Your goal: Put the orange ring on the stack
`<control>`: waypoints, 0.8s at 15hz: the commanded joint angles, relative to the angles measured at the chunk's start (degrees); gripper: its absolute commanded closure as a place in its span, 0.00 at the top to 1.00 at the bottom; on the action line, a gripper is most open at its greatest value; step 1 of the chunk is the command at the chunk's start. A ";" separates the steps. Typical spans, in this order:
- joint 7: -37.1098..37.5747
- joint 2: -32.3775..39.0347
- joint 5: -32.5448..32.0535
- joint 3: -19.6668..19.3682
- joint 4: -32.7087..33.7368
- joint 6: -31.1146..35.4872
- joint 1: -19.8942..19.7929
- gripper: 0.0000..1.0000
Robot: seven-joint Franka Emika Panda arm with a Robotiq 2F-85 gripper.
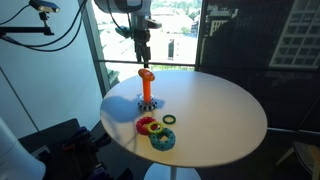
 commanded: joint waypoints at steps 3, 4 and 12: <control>-0.05 -1.31 -1.75 0.13 -0.81 -3.29 -0.09 1.00; -0.27 -1.17 -1.89 0.12 -0.82 -3.61 -0.11 1.00; -2.52 -0.86 -1.10 0.39 -2.00 -3.51 -0.08 1.00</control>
